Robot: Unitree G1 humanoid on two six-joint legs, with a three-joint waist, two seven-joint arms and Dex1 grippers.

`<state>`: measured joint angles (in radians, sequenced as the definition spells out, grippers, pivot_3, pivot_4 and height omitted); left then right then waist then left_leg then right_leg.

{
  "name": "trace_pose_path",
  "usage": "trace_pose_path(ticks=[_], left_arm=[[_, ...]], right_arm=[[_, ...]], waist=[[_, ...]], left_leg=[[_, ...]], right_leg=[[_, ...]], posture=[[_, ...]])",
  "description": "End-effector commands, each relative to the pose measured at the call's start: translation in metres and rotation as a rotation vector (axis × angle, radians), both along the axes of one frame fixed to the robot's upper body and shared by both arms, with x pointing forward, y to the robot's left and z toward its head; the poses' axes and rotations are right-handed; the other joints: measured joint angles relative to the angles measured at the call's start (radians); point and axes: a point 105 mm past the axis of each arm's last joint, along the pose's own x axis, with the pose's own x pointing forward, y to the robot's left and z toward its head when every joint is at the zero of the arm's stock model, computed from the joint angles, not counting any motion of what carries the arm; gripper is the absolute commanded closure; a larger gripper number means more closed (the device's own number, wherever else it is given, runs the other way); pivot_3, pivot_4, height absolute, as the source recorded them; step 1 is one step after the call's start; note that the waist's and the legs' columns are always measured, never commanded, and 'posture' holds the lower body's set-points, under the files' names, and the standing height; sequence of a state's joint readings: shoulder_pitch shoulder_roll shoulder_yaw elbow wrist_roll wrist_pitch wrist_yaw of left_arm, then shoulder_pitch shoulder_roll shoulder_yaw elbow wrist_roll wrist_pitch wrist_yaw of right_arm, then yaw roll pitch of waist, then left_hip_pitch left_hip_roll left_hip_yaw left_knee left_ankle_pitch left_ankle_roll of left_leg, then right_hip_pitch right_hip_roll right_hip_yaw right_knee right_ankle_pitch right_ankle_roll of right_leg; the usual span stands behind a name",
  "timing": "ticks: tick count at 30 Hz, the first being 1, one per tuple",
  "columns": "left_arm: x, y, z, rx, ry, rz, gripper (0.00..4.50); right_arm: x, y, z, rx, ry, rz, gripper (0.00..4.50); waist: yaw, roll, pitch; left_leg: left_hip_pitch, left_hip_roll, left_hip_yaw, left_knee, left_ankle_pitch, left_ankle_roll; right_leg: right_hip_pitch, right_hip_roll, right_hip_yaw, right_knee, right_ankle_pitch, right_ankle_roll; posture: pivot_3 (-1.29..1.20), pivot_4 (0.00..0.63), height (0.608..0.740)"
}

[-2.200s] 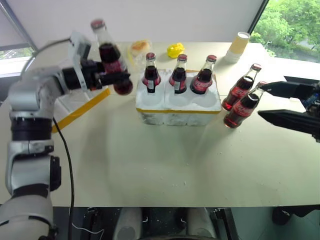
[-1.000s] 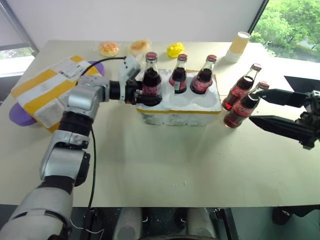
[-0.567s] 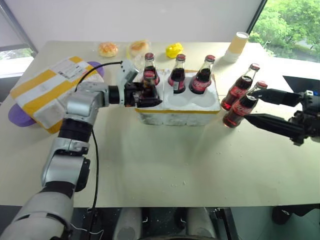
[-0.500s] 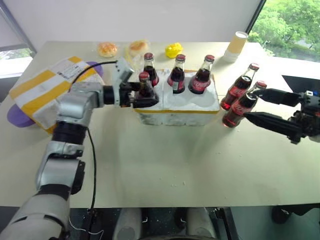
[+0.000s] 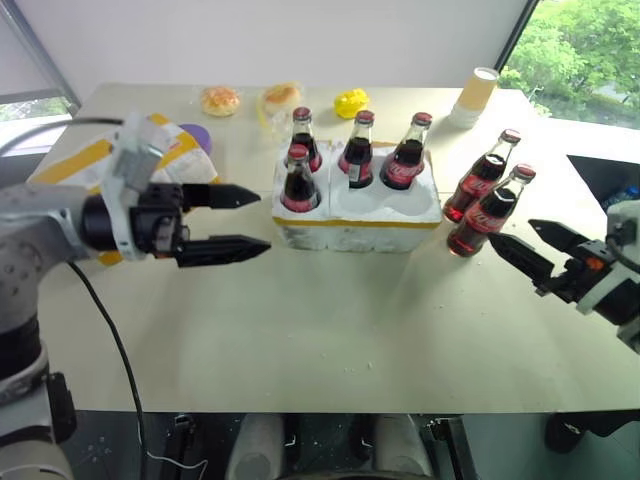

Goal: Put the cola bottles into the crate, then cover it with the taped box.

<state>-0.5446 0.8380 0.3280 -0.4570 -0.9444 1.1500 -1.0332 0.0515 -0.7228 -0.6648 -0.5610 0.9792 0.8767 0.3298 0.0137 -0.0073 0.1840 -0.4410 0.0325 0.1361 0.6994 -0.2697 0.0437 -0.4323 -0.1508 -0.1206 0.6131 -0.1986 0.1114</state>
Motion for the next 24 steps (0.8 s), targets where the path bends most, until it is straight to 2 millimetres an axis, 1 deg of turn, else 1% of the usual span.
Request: trace_pose_path(ticks=[1,7,15,24], left_arm=[[-0.006,-0.007,0.003,-0.007,-0.047,-0.001,0.04],[-0.008,-0.015,0.0,-0.014,-0.045,-0.013,0.04],[-0.005,-0.02,0.001,-0.01,-0.056,-0.02,0.04],[-0.002,-0.022,0.005,-0.015,-0.077,-0.021,0.04]], right_arm=[[0.01,-0.009,-0.005,-0.004,-0.029,-0.077,0.0],[0.027,-0.009,-0.019,0.006,-0.023,-0.083,0.0],[0.058,-0.008,-0.028,0.011,-0.04,-0.087,0.0],[0.08,-0.004,-0.037,0.067,-0.049,-0.076,0.0]], waist=[[-0.002,0.0,0.0],[-0.002,0.001,0.0],[-0.002,0.001,0.0],[-0.003,0.001,0.0]], left_leg=[[0.0,0.0,0.0,0.0,0.0,0.0],[0.0,-0.001,0.0,0.0,0.0,0.0],[0.0,-0.001,0.0,0.0,0.0,-0.001],[0.0,-0.001,0.001,-0.001,0.001,-0.001]], right_leg=[[0.0,0.0,0.0,0.0,0.0,0.0],[0.0,0.001,0.0,0.0,0.0,0.0],[0.0,0.001,0.0,0.0,0.0,0.0],[0.0,0.001,0.0,0.0,0.0,0.0]], posture=[[0.0,0.15,0.74],[0.0,0.15,0.74],[0.0,0.15,0.74],[0.0,0.15,0.74]])
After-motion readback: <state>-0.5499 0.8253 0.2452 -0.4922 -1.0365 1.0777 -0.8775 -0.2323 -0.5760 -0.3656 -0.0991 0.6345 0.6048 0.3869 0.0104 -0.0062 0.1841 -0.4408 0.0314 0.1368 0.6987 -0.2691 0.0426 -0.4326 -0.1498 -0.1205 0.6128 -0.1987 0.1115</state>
